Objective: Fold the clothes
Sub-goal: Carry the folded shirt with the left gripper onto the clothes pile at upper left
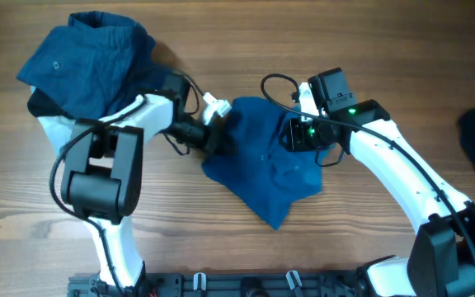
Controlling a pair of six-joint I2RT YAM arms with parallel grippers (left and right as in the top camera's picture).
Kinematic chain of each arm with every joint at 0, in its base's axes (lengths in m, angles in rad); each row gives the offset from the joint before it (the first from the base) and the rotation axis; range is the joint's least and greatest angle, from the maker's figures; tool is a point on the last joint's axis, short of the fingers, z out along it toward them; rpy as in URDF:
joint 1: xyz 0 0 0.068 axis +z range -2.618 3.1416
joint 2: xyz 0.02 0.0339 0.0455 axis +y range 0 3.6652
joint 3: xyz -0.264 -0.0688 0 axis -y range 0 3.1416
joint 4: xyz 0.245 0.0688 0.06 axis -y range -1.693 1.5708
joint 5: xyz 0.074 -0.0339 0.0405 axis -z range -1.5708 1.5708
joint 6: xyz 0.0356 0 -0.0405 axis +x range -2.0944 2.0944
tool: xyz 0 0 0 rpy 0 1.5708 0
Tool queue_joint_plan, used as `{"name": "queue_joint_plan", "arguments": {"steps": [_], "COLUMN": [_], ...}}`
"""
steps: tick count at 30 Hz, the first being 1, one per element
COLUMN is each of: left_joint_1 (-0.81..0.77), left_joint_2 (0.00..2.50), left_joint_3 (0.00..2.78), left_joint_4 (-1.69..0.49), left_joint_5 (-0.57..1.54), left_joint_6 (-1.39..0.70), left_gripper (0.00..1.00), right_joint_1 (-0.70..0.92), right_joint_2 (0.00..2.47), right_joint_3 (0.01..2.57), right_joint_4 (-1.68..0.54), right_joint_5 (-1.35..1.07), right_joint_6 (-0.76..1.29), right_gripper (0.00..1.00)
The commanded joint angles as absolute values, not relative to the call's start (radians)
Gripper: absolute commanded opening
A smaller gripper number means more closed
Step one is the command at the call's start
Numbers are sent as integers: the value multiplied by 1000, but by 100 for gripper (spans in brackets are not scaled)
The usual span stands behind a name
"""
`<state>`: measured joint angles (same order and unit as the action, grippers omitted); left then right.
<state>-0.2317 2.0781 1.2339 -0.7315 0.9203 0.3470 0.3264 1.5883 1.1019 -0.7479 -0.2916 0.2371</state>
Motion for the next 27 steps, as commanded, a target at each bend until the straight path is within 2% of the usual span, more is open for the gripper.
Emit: {"name": "queue_joint_plan", "arguments": {"steps": [1,7,11,16,23,24,25,26,27], "left_joint_1": [-217,-123,20,219,532,555,577,590,598], "left_joint_2": [2053,1919,1888,1900,1927,1942,1966,1985,2007], "left_joint_3": [1287,1594,1809,1819,1816,1816,1816,1816,1816], "left_joint_4": [-731,-819,-822,-799,-878,-893,-917,-938,-953], "left_joint_5": [1093,1030,990,789,727,716,694,668,633], "left_joint_6": [308,299,299,319,318,318,318,318,308], "left_gripper": [4,4,4,4,4,14,39,91,100], "right_joint_1": [329,329,329,329,329,329,329,329,329], "right_joint_2": [1573,1573,1573,1573,1573,1573,1573,1573,1573], "right_joint_3": [1109,1109,1109,1109,1109,1109,1109,1109,1109], "right_joint_4": [-757,-757,-761,-775,-778,-778,-776,-774,-771], "right_joint_5": [-308,-309,-316,-316,-316,-316,-316,-316,-316], "right_joint_6": [239,248,291,290,291,291,291,292,292], "right_gripper": [45,45,45,44,44,44,44,44,44]}}
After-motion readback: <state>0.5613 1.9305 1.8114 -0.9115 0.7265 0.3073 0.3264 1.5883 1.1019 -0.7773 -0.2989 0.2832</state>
